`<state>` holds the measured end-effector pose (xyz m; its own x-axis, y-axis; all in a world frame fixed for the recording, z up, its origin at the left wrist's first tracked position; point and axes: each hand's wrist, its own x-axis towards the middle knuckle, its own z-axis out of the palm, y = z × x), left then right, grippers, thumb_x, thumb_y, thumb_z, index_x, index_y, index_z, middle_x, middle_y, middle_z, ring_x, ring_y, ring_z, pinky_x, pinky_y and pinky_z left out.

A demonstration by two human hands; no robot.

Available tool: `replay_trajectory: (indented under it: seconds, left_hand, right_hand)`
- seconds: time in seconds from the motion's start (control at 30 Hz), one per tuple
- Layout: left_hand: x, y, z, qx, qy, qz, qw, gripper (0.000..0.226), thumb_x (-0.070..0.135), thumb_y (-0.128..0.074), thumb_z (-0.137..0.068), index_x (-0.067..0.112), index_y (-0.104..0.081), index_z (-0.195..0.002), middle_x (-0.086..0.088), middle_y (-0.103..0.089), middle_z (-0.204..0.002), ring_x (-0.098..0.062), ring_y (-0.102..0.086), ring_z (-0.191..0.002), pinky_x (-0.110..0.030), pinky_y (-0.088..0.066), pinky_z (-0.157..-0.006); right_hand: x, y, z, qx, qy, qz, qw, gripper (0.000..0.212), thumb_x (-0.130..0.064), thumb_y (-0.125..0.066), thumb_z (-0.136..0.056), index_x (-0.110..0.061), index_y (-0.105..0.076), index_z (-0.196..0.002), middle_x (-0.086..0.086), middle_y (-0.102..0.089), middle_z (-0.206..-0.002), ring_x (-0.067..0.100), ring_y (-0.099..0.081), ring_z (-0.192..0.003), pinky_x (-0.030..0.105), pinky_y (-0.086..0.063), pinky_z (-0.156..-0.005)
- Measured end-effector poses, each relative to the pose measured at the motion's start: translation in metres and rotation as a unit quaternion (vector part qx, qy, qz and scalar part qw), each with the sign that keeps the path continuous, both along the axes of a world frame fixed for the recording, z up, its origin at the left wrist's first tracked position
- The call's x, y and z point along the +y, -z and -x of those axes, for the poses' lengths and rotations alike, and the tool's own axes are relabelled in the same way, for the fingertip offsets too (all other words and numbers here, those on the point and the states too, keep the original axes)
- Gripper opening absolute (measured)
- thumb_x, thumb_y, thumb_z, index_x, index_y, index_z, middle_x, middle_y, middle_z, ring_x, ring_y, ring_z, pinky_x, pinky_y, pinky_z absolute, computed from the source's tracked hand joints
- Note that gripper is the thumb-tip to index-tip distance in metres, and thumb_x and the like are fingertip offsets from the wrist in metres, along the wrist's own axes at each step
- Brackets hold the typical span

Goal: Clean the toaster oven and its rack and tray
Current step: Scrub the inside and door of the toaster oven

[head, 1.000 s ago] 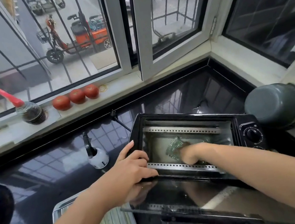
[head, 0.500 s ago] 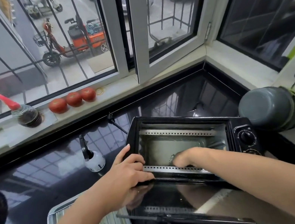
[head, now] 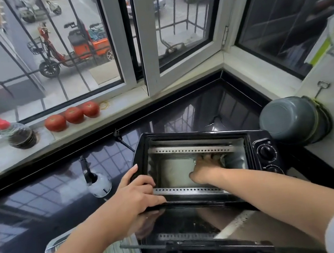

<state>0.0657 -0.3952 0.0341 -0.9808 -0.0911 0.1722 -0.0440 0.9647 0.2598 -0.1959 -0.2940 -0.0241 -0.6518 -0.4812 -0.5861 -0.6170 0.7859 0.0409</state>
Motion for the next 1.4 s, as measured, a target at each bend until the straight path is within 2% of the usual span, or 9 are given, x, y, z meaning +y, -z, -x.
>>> replay_trajectory:
  seconds: [0.23, 0.33, 0.6, 0.77, 0.97, 1.07, 1.17, 1.3, 1.4]
  left_hand:
    - [0.003, 0.000, 0.002, 0.042, -0.002, -0.018, 0.999, 0.044, 0.057, -0.028, -0.107, 0.045, -0.070, -0.110, 0.022, -0.060, -0.089, -0.004, -0.052, -0.119, -0.050, -0.010, -0.125]
    - [0.002, -0.001, 0.006, 0.066, 0.004, -0.030, 0.997, 0.050, 0.055, -0.024, -0.109, 0.042, -0.072, -0.106, 0.019, -0.062, -0.086, -0.008, -0.055, -0.116, -0.049, -0.014, -0.122]
    - [0.001, -0.001, 0.005, 0.050, 0.009, 0.001, 0.999, 0.059, 0.055, -0.017, -0.109, 0.041, -0.074, -0.104, 0.019, -0.059, -0.082, -0.008, -0.053, -0.115, -0.050, -0.012, -0.123]
    - [0.004, 0.003, -0.001, 0.023, 0.010, 0.017, 1.000, 0.029, 0.050, -0.042, -0.106, 0.045, -0.071, -0.109, 0.021, -0.057, -0.084, -0.006, -0.053, -0.120, -0.049, -0.005, -0.127]
    - [0.000, 0.004, 0.008, 0.090, 0.010, 0.025, 0.996, 0.029, 0.041, -0.039, -0.105, 0.043, -0.068, -0.103, 0.017, -0.054, -0.072, -0.008, -0.053, -0.110, -0.046, -0.012, -0.123]
    - [-0.002, 0.010, 0.009, 0.101, 0.006, 0.023, 0.995, 0.047, 0.047, -0.026, -0.111, 0.042, -0.071, -0.099, 0.018, -0.050, -0.070, -0.008, -0.053, -0.109, -0.046, -0.010, -0.123]
    - [-0.003, 0.011, 0.008, 0.087, 0.014, 0.006, 0.996, 0.033, 0.048, -0.037, -0.107, 0.042, -0.070, -0.104, 0.018, -0.058, -0.078, -0.009, -0.055, -0.112, -0.050, -0.016, -0.120]
    - [0.000, 0.011, 0.006, 0.070, 0.005, 0.015, 0.997, 0.031, 0.053, -0.043, -0.103, 0.044, -0.072, -0.104, 0.020, -0.058, -0.081, -0.009, -0.058, -0.113, -0.054, -0.019, -0.120]
    - [0.001, 0.013, 0.005, 0.067, -0.005, 0.011, 0.998, 0.035, 0.056, -0.041, -0.104, 0.044, -0.073, -0.103, 0.021, -0.057, -0.080, -0.008, -0.058, -0.112, -0.053, -0.017, -0.121]
  right_hand:
    - [0.002, 0.002, 0.002, 0.019, -0.142, -0.059, 0.988, 0.070, -0.044, -0.042, -0.085, -0.007, -0.042, -0.144, 0.015, -0.040, -0.145, 0.039, -0.035, -0.133, 0.049, -0.034, -0.106]
    - [-0.003, -0.007, 0.013, -0.003, -0.116, -0.089, 0.989, 0.049, -0.026, -0.048, -0.087, -0.004, -0.058, -0.129, 0.014, -0.056, -0.133, 0.030, -0.058, -0.109, 0.029, -0.047, -0.078]
    - [0.003, 0.001, 0.006, 0.014, -0.133, -0.098, 0.986, 0.044, -0.029, -0.044, -0.088, -0.010, -0.059, -0.126, 0.010, -0.056, -0.132, 0.027, -0.058, -0.114, 0.033, -0.052, -0.086]
    - [0.003, -0.006, -0.003, -0.128, -0.153, -0.192, 0.961, 0.036, -0.003, -0.038, -0.102, 0.005, -0.050, -0.135, 0.022, -0.048, -0.145, 0.023, -0.047, -0.100, 0.037, -0.045, -0.091]
    - [0.002, -0.030, -0.013, -0.317, -0.022, -0.189, 0.929, 0.044, -0.033, -0.039, -0.106, -0.002, -0.055, -0.132, 0.019, -0.064, -0.123, 0.034, -0.060, -0.118, 0.047, -0.052, -0.089]
    - [-0.002, -0.024, -0.006, -0.188, -0.072, -0.155, 0.967, 0.052, -0.029, -0.020, -0.110, 0.000, -0.031, -0.151, 0.017, -0.030, -0.159, 0.032, -0.035, -0.143, 0.041, -0.032, -0.113]
    - [-0.005, -0.003, 0.007, -0.102, -0.088, -0.113, 0.984, 0.057, -0.033, -0.017, -0.109, 0.000, -0.022, -0.155, 0.016, -0.017, -0.164, 0.030, -0.020, -0.150, 0.035, -0.022, -0.120]
    - [0.000, 0.015, 0.006, -0.016, -0.079, -0.164, 0.983, 0.085, -0.060, -0.025, -0.098, 0.000, -0.008, -0.155, 0.029, 0.002, -0.161, 0.054, -0.002, -0.146, 0.057, -0.018, -0.119]
    - [0.001, 0.007, 0.005, -0.046, -0.021, -0.117, 0.992, 0.073, -0.047, -0.033, -0.099, 0.002, -0.023, -0.152, 0.028, -0.015, -0.159, 0.053, -0.017, -0.143, 0.051, -0.033, -0.110]
